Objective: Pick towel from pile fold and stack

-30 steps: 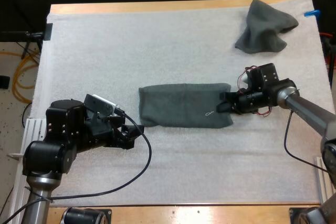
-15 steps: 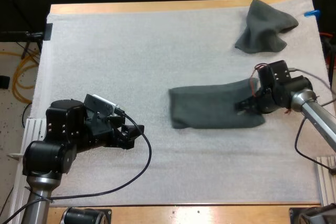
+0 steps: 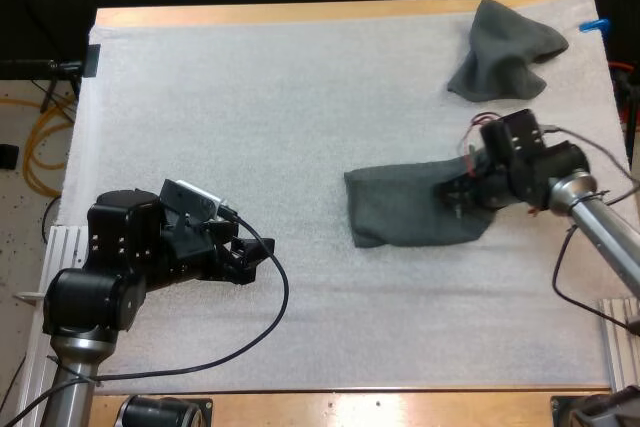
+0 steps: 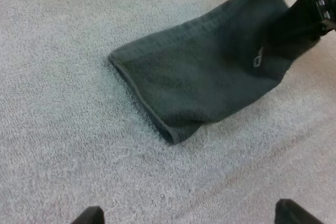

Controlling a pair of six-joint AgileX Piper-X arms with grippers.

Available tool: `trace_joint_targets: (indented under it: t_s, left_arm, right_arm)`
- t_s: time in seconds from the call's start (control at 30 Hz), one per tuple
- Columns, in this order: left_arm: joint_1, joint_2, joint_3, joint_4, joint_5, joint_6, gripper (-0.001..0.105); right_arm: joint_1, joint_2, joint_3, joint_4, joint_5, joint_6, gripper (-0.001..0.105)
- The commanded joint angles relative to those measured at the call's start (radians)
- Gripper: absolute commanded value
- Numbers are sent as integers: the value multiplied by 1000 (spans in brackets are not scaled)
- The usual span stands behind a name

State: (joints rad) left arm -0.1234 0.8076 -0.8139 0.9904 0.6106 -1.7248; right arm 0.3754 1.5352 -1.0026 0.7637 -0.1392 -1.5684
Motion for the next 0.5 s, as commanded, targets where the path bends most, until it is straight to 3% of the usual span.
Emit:
trace_joint_targets:
  t_s: [0.0, 0.27, 0.37, 0.47]
  left_arm:
    - [-1, 0, -4, -2, -10, -5, 63]
    - [-1, 0, -4, -2, -10, -5, 63]
    - [-1, 0, -4, -2, -10, -5, 63]
    - [-1, 0, -4, -2, -10, -5, 63]
  right_arm:
    - [24, 9, -10, -36, -58, 42, 0]
    - [124, 165, -10, -270, -318, 294, 0]
    - [145, 208, -10, -358, -377, 377, 0]
    - [153, 239, -10, -396, -381, 399, 0]
